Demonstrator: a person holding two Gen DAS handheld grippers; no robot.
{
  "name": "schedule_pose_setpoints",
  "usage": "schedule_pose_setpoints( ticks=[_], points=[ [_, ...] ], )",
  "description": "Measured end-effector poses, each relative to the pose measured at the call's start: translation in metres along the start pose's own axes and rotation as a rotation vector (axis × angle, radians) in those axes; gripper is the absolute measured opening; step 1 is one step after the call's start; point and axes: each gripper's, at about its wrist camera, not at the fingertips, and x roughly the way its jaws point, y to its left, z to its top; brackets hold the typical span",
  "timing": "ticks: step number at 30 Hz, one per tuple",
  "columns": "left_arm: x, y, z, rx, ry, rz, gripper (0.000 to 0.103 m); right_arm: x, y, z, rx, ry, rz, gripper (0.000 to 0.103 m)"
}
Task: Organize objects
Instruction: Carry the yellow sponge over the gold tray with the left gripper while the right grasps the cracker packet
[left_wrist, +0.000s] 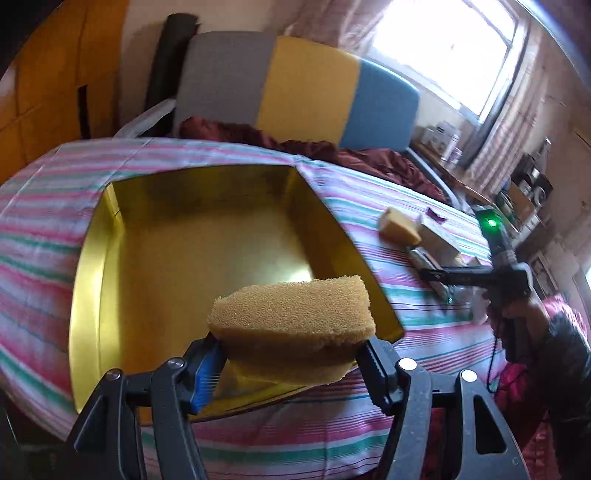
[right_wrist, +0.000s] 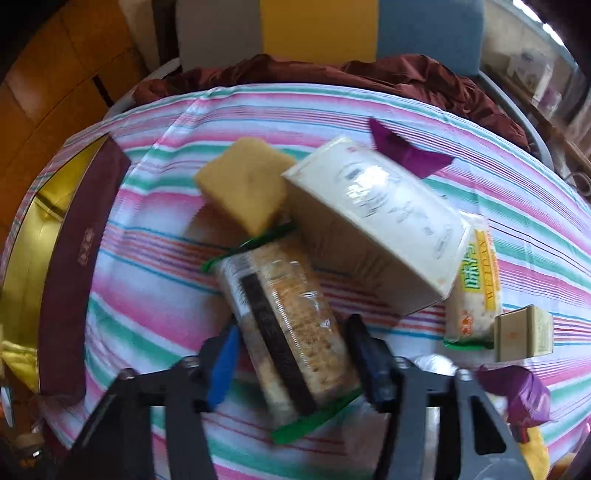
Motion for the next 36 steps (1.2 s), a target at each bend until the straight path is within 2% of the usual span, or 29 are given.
schedule_pose_setpoints(
  ticks=[4, 8, 15, 18, 21, 25, 30, 36],
  points=[
    [0.001, 0.014, -0.005, -0.044, 0.004, 0.022, 0.066, 0.001, 0.021, -0.004, -0.059, 0.001, -0.014, 0.049],
    [-0.005, 0.022, -0.004, -0.052, -0.009, 0.035, 0.066, 0.001, 0.019, -0.005, -0.017, 0.003, 0.005, 0.050],
    [-0.010, 0.068, 0.034, -0.123, -0.044, 0.095, 0.065, 0.003, 0.020, -0.004, -0.011, 0.002, 0.005, 0.050],
    [0.004, 0.089, 0.055, -0.157, -0.019, 0.098, 0.065, 0.004, 0.023, -0.006, -0.022, 0.000, -0.005, 0.050],
    [0.022, 0.098, 0.073, -0.131, 0.005, 0.129, 0.066, 0.004, 0.025, -0.006, -0.033, -0.002, -0.013, 0.050],
    [0.056, 0.109, 0.094, -0.098, 0.037, 0.184, 0.066, 0.006, 0.029, -0.005, -0.047, -0.007, -0.024, 0.050],
    [0.095, 0.129, 0.115, -0.105, 0.077, 0.277, 0.066, 0.007, 0.030, -0.005, -0.058, -0.009, -0.027, 0.050],
    [0.119, 0.148, 0.132, -0.133, 0.103, 0.282, 0.073, 0.007, 0.029, -0.007, -0.069, -0.013, -0.029, 0.052]
  ],
)
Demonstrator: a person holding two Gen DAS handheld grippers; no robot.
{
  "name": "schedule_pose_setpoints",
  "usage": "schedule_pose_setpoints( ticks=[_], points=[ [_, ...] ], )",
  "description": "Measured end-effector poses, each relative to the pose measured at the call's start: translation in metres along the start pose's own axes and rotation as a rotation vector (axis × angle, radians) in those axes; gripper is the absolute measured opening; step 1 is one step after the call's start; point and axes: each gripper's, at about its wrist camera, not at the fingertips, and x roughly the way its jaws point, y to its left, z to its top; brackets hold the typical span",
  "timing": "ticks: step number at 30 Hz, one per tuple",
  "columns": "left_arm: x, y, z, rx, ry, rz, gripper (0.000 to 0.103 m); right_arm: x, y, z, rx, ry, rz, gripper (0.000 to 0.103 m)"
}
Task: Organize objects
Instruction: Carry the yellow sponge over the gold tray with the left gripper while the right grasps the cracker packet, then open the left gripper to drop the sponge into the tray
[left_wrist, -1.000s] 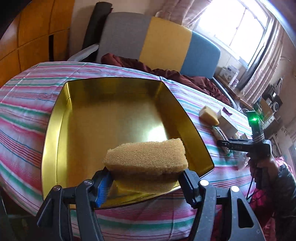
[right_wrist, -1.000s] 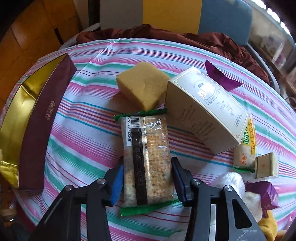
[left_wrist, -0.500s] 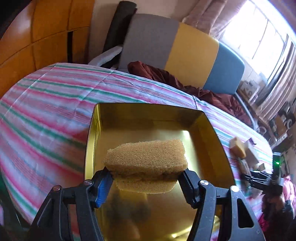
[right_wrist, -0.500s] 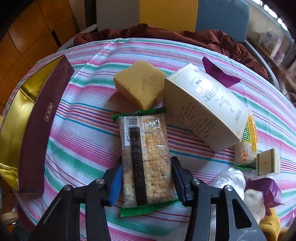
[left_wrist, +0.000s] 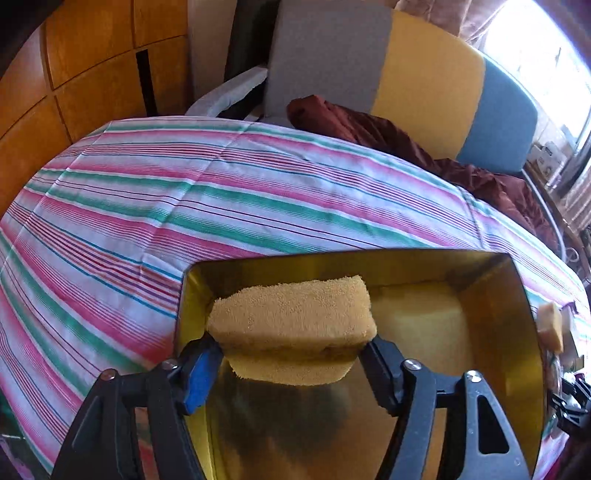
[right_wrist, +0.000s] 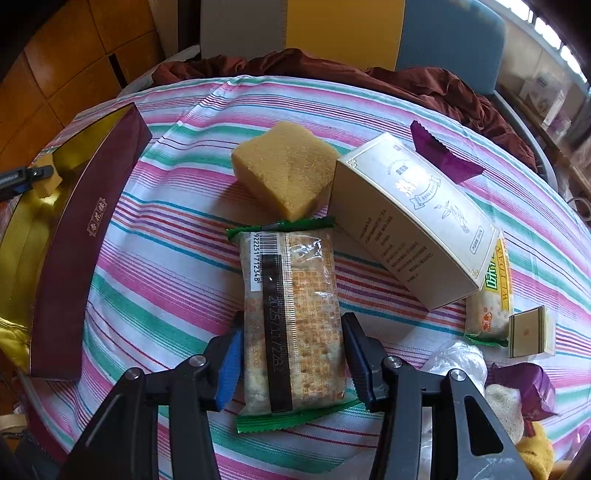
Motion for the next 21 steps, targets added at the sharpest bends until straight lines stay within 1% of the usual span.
schedule_pose_setpoints(
  ticks=[2, 4, 6, 8, 10, 11, 12, 15, 18, 21],
  points=[
    [0.001, 0.003, 0.003, -0.002, -0.005, -0.019, 0.076, 0.000, 0.000, 0.000, 0.001, -0.001, 0.000, 0.053],
    [-0.004, 0.000, 0.004, 0.011, -0.015, -0.028, 0.083, 0.001, -0.001, 0.000, 0.002, -0.003, -0.002, 0.056],
    [-0.013, -0.002, 0.003, 0.014, -0.036, -0.021, 0.084, 0.002, -0.001, 0.000, 0.004, -0.004, -0.006, 0.059],
    [-0.025, -0.002, 0.001, 0.005, -0.060, -0.027, 0.084, 0.002, -0.002, -0.001, 0.007, -0.005, -0.006, 0.059],
    [-0.041, -0.005, -0.005, 0.022, -0.094, 0.011, 0.084, 0.002, -0.002, -0.001, 0.006, -0.007, -0.006, 0.059],
    [-0.048, -0.004, -0.007, 0.022, -0.110, 0.016, 0.084, 0.002, -0.002, -0.001, 0.004, -0.009, -0.007, 0.059],
    [-0.058, -0.003, -0.013, 0.014, -0.124, 0.007, 0.084, 0.001, -0.002, -0.002, 0.003, -0.011, -0.006, 0.059],
    [-0.078, -0.003, -0.036, 0.000, -0.133, -0.013, 0.084, 0.001, -0.001, -0.003, -0.004, -0.019, -0.009, 0.059],
    [-0.096, -0.007, -0.067, 0.010, -0.151, -0.041, 0.083, 0.001, 0.000, -0.004, -0.010, -0.026, -0.014, 0.058],
    [-0.108, -0.014, -0.098, 0.024, -0.145, -0.076, 0.083, 0.000, 0.002, -0.005, -0.011, -0.031, -0.017, 0.055]
  ],
)
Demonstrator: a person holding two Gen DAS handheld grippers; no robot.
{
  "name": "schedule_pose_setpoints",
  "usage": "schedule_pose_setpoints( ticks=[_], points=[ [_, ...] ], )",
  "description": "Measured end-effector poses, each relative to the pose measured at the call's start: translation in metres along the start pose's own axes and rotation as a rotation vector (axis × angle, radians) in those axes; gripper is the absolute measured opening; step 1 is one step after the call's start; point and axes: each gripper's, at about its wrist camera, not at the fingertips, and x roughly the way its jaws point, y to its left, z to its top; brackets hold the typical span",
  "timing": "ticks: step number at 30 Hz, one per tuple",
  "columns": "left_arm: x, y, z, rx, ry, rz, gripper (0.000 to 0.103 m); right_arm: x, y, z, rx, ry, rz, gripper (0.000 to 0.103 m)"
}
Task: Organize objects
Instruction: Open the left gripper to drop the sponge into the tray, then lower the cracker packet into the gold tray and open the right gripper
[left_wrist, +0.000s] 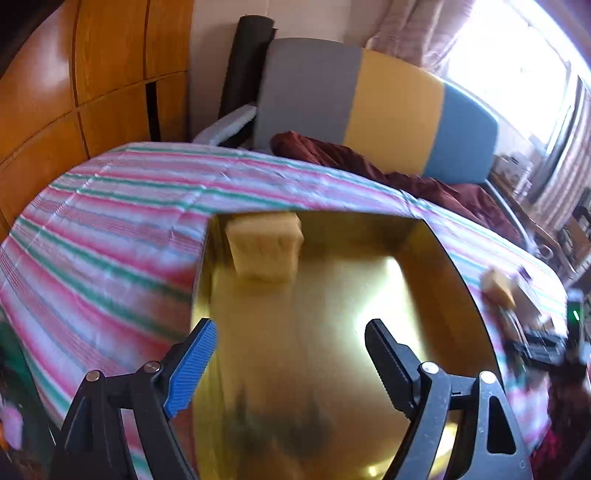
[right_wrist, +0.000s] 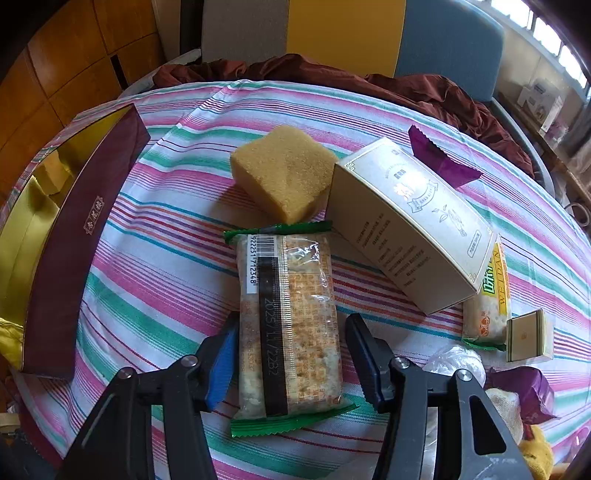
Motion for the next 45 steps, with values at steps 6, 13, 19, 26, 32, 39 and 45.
schedule_pose_setpoints(
  ticks=[6, 13, 19, 26, 32, 39, 45],
  points=[
    [-0.019, -0.011, -0.043, -0.006, 0.026, -0.081, 0.083, -0.002, 0.007, -0.001, 0.025, 0.011, -0.017, 0.046],
    [-0.033, -0.007, -0.060, -0.025, 0.025, -0.094, 0.078, -0.024, 0.026, -0.014, 0.108, 0.017, 0.057, 0.046],
    [-0.054, 0.014, -0.055, -0.072, -0.045, -0.051, 0.078, -0.079, 0.060, -0.008, 0.150, -0.138, 0.220, 0.046],
    [-0.064, 0.038, -0.059, -0.103, -0.054, 0.024, 0.078, -0.086, 0.158, 0.031, 0.043, -0.131, 0.413, 0.046],
    [-0.062, 0.066, -0.067, -0.182, -0.033, 0.033, 0.070, -0.032, 0.245, 0.056, -0.005, 0.029, 0.449, 0.046],
    [-0.059, 0.082, -0.070, -0.226, -0.032, 0.052, 0.070, 0.014, 0.306, 0.079, 0.021, 0.115, 0.449, 0.049],
    [-0.054, 0.088, -0.072, -0.250, -0.022, 0.048, 0.070, 0.021, 0.313, 0.085, 0.068, 0.131, 0.569, 0.057]
  ],
)
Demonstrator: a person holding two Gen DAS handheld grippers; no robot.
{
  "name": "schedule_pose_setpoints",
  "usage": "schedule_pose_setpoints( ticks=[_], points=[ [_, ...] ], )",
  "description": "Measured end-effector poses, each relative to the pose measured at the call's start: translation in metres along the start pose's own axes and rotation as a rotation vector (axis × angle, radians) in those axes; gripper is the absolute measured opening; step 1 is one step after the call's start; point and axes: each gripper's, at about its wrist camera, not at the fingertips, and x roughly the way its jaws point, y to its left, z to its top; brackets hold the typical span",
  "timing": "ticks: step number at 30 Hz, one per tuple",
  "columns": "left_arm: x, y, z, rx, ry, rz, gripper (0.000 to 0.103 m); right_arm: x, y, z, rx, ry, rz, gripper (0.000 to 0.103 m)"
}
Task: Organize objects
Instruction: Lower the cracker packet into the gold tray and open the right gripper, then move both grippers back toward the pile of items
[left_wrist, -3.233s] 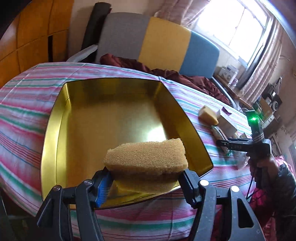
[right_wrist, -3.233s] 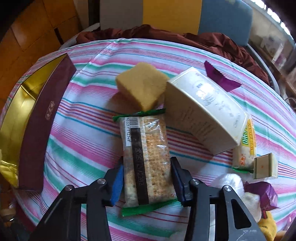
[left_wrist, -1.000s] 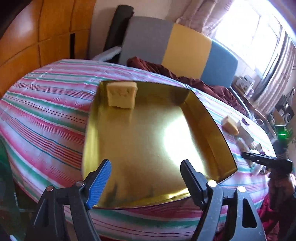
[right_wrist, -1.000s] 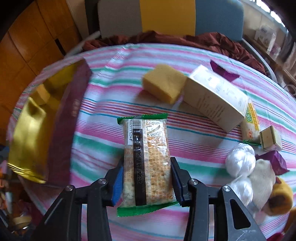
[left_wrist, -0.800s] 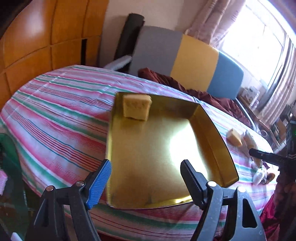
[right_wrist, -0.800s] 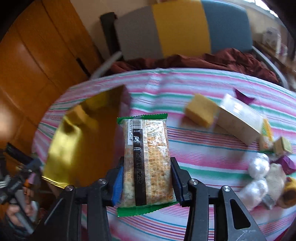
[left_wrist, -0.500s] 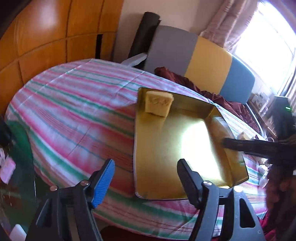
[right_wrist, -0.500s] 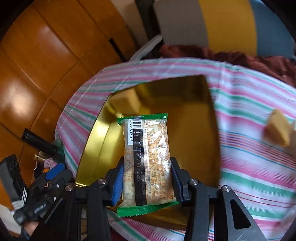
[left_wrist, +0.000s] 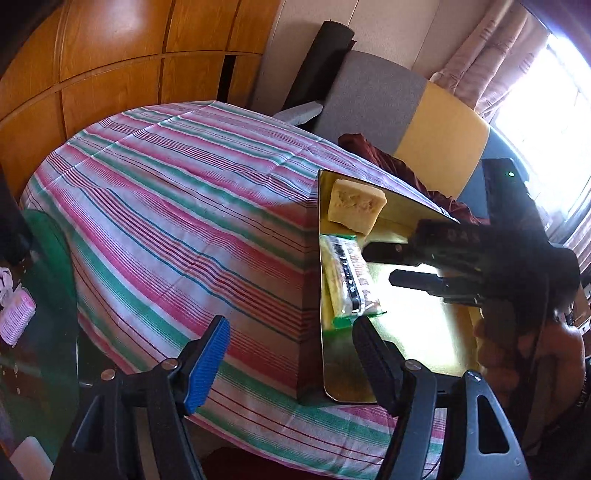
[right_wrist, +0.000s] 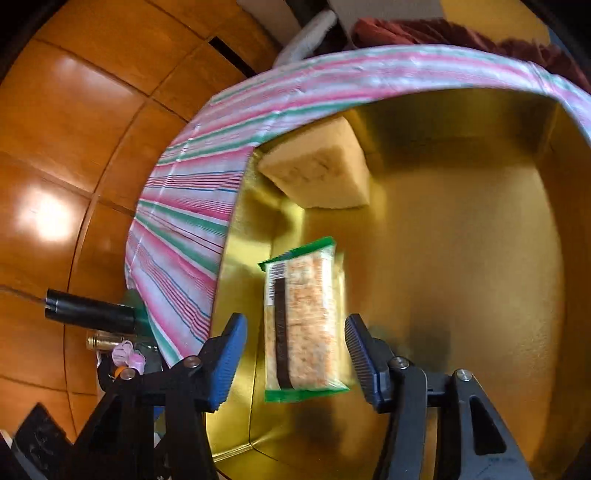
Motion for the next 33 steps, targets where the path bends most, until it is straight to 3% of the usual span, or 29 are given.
schedule_pose_setpoints(
  ticks=[7, 13, 23, 33],
  points=[
    [-0.002, -0.014, -0.005, 0.056, -0.004, -0.005, 0.070, -0.024, 0.003, -0.024, -0.119, -0.043, -0.070, 0.058],
    [-0.006, -0.037, -0.009, 0.108, -0.008, -0.019, 0.070, -0.065, -0.006, -0.046, -0.194, -0.136, -0.177, 0.067],
    [-0.015, -0.082, -0.019, 0.238, -0.022, -0.040, 0.070, -0.120, -0.028, -0.077, -0.216, -0.259, -0.298, 0.075],
    [-0.013, -0.124, -0.032, 0.356, 0.013, -0.105, 0.070, -0.176, -0.079, -0.102, -0.139, -0.333, -0.368, 0.089]
  ],
)
